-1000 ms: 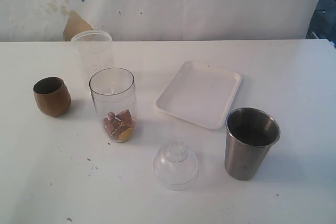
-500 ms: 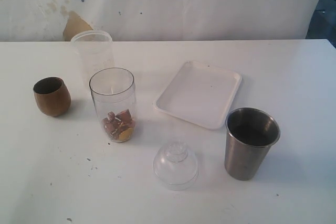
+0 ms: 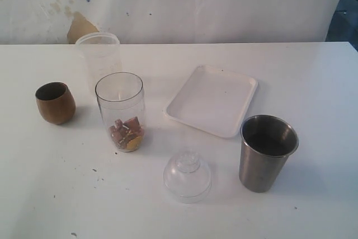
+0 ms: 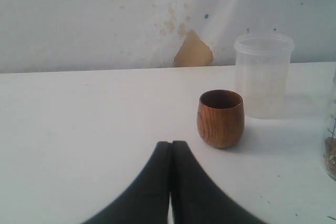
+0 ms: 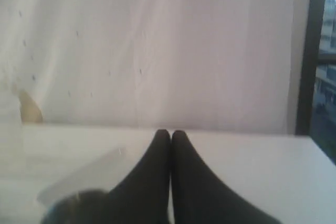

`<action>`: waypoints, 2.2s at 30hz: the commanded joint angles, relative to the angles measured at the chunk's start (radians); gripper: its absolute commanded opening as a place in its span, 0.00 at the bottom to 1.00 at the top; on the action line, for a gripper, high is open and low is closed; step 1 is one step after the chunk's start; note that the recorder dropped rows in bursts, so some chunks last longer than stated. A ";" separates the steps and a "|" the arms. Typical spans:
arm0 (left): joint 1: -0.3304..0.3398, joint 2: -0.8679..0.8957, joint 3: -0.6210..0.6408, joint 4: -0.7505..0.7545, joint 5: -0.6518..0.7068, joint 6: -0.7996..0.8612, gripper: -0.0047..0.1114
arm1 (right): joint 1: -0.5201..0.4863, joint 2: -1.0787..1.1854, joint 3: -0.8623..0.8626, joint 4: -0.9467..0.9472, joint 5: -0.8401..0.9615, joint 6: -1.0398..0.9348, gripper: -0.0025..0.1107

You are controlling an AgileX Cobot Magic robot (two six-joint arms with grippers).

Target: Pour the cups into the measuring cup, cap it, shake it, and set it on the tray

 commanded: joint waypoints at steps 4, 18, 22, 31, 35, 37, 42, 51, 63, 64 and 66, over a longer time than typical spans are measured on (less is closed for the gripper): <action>0.000 -0.005 0.005 0.000 -0.013 -0.002 0.04 | -0.004 -0.005 0.002 -0.051 -0.216 0.144 0.36; 0.000 -0.005 0.005 0.000 -0.013 -0.002 0.04 | -0.002 0.686 0.002 -0.516 -0.654 0.376 0.86; 0.000 -0.005 0.005 0.000 -0.013 -0.002 0.04 | -0.002 0.922 0.002 -0.503 -0.747 0.235 0.86; 0.000 -0.005 0.005 0.000 -0.013 -0.002 0.04 | -0.002 1.257 0.002 -0.345 -0.930 0.009 0.86; 0.000 -0.005 0.005 0.000 -0.013 -0.002 0.04 | -0.002 1.281 0.002 -0.276 -0.951 -0.072 0.86; 0.000 -0.005 0.005 0.000 -0.013 -0.002 0.04 | -0.002 1.281 0.002 -0.281 -0.958 -0.064 0.86; 0.000 -0.005 0.005 0.000 -0.013 -0.002 0.04 | -0.002 1.281 -0.004 -0.294 -0.903 -0.043 0.86; 0.000 -0.005 0.005 0.000 -0.013 -0.002 0.04 | -0.002 1.283 -0.038 -0.345 -0.849 -0.005 0.95; 0.000 -0.005 0.005 0.000 -0.013 -0.002 0.04 | -0.002 1.426 -0.038 -0.341 -0.947 -0.007 0.95; 0.000 -0.005 0.005 0.000 -0.013 -0.002 0.04 | -0.002 1.442 -0.038 -0.341 -0.961 -0.014 0.95; 0.000 -0.005 0.005 0.000 -0.013 -0.002 0.04 | -0.002 1.470 -0.046 -0.338 -0.974 -0.014 0.95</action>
